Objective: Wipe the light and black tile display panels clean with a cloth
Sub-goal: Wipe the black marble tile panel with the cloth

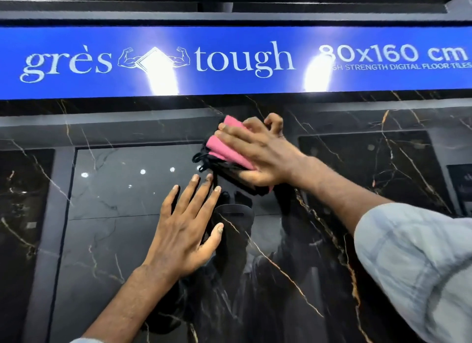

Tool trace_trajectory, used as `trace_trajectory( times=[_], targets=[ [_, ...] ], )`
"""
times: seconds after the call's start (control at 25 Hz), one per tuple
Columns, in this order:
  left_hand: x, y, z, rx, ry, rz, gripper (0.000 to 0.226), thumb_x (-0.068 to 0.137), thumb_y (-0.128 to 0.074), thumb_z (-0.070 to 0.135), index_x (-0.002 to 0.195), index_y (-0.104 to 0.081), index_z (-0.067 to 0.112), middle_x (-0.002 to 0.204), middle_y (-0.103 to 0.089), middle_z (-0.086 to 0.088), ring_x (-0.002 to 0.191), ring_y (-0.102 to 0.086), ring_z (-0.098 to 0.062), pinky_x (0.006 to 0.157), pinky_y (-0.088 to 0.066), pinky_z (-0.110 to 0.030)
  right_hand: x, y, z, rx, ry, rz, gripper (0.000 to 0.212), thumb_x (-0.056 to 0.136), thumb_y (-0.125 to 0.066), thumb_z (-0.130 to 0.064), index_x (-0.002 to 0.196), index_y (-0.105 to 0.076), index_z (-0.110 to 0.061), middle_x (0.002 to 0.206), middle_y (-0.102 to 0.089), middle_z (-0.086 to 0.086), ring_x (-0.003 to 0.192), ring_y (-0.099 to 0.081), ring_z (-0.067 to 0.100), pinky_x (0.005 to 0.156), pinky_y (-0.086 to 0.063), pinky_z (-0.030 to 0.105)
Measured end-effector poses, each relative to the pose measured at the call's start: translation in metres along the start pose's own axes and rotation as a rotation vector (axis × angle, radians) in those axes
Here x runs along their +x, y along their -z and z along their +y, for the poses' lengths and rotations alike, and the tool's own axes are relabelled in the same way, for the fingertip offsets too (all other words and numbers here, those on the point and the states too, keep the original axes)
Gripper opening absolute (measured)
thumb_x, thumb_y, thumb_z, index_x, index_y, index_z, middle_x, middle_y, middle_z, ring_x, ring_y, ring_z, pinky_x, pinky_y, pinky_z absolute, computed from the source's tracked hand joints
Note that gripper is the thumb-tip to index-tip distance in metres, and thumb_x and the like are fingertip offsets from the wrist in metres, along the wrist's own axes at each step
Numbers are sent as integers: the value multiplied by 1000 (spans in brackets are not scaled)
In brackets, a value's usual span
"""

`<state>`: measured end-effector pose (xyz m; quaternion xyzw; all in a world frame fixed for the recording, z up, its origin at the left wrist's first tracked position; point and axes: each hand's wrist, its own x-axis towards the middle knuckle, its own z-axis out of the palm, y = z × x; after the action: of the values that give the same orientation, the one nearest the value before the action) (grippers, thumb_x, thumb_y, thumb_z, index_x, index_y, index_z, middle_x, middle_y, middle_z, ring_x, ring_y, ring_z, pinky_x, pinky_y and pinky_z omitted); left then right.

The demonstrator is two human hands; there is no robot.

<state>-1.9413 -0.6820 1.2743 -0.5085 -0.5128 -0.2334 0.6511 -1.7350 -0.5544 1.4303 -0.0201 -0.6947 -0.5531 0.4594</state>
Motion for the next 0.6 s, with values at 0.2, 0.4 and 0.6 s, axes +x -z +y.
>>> trace_trajectory(
  times=[0.2,0.4,0.6],
  targets=[
    [-18,0,2,-3,-9,4,73,97,-46,46,159,-41,8,171,-26,-10,159,-23,-31,125,-24,-57,-13,0,-17,15,-522,87,84,75,-49,-55,150,-47,-19,152,-50,-2,112,-51,33,81,-21,41],
    [-20,1,3,-28,-12,3,70,97,-47,46,154,-48,3,165,-38,-16,155,-30,-36,125,-23,-59,-43,5,-38,59,-7,37,79,83,-50,-57,152,-48,-20,157,-47,-4,121,-50,28,88,-28,48],
    [-43,11,5,-85,-24,-49,74,96,-48,46,159,-40,7,172,-23,-10,160,-19,-31,125,-21,-60,-44,5,-30,7,-556,70,83,76,-51,-54,151,-47,-19,156,-47,-2,113,-52,32,78,-14,37]
  ],
)
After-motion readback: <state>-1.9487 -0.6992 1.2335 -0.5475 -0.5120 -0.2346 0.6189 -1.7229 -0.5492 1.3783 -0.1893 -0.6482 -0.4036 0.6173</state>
